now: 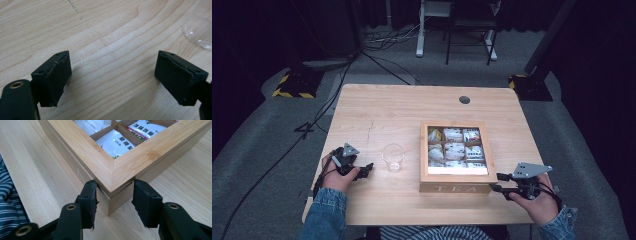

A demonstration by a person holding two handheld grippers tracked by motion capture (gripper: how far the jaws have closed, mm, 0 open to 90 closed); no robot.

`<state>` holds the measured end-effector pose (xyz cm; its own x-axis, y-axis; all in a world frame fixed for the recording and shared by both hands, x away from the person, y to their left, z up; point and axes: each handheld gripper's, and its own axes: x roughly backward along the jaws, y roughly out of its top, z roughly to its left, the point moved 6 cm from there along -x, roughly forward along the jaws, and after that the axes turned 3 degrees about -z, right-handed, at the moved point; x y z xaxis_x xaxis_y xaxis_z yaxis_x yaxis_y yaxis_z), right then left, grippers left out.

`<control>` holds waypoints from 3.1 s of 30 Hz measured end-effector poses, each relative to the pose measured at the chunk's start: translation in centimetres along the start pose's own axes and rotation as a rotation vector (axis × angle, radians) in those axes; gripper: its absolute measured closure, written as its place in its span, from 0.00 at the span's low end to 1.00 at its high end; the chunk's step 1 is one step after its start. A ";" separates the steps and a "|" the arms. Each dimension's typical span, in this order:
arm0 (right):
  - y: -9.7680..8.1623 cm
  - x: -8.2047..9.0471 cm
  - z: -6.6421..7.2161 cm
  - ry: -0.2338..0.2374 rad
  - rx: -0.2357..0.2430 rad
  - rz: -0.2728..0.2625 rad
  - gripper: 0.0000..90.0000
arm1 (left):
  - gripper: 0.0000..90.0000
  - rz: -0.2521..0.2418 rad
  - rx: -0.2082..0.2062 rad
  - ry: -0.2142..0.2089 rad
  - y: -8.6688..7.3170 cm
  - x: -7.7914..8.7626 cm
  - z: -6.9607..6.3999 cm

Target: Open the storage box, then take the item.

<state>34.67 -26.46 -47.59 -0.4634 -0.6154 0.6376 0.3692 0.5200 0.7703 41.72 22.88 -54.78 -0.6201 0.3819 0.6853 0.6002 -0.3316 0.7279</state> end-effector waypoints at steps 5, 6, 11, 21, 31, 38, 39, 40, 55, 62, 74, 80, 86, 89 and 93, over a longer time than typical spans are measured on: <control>0.3 0.3 0.0 -0.004 0.003 -0.007 0.61 | 0.16 0.000 0.000 0.000 0.0 0.0 0.0; 0.3 0.4 0.0 -0.005 0.005 -0.010 0.61 | 0.16 0.000 -0.001 0.001 0.0 0.0 0.0; 1.1 1.0 0.0 -0.027 0.029 -0.047 0.59 | 0.16 0.001 -0.001 0.001 0.0 0.0 0.0; 2.8 1.6 -0.2 -0.057 0.054 -0.103 0.48 | 0.16 0.003 0.001 0.003 0.0 0.0 0.0; 5.0 2.7 -0.8 -0.075 0.059 -0.171 0.46 | 0.17 0.006 -0.003 0.000 0.1 0.1 0.1; 6.7 3.2 -1.4 -0.092 0.076 -0.214 0.46 | 0.20 0.005 0.008 0.010 0.1 0.2 0.2; 6.9 3.2 -1.5 -0.092 0.074 -0.217 0.46 | 0.21 0.005 0.012 0.011 0.1 0.2 0.2; 7.1 3.2 -1.7 -0.091 0.074 -0.225 0.46 | 0.23 0.006 0.013 0.014 0.1 0.2 0.3; 9.9 3.8 -3.1 -0.104 0.061 -0.272 0.47 | 0.31 0.019 0.021 0.062 0.2 1.1 0.9; 10.1 3.3 -3.6 -0.113 0.052 -0.271 0.47 | 0.32 -0.002 0.051 0.045 1.0 2.8 0.9; 10.9 3.4 -4.1 -0.123 0.036 -0.287 0.47 | 0.32 -0.024 0.064 0.037 2.6 4.4 0.4; 11.2 3.4 -4.3 -0.122 0.032 -0.292 0.47 | 0.32 -0.051 0.045 0.020 3.7 5.1 -0.5; 11.2 3.4 -4.3 -0.122 0.030 -0.293 0.47 | 0.32 -0.087 0.032 0.004 4.9 6.2 -1.7; 11.2 3.4 -4.3 -0.123 0.031 -0.293 0.47 | 0.32 -0.099 0.018 -0.011 5.5 6.7 -2.4; 11.2 3.4 -4.4 -0.116 0.032 -0.293 0.47 | 0.33 -0.116 -0.007 -0.014 6.2 7.2 -3.4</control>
<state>40.77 -25.30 -36.76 -0.6358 -0.6712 0.3811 0.1817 0.3497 0.9191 39.24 20.62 -45.30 -0.6781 0.4303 0.5958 0.5211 -0.2903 0.8026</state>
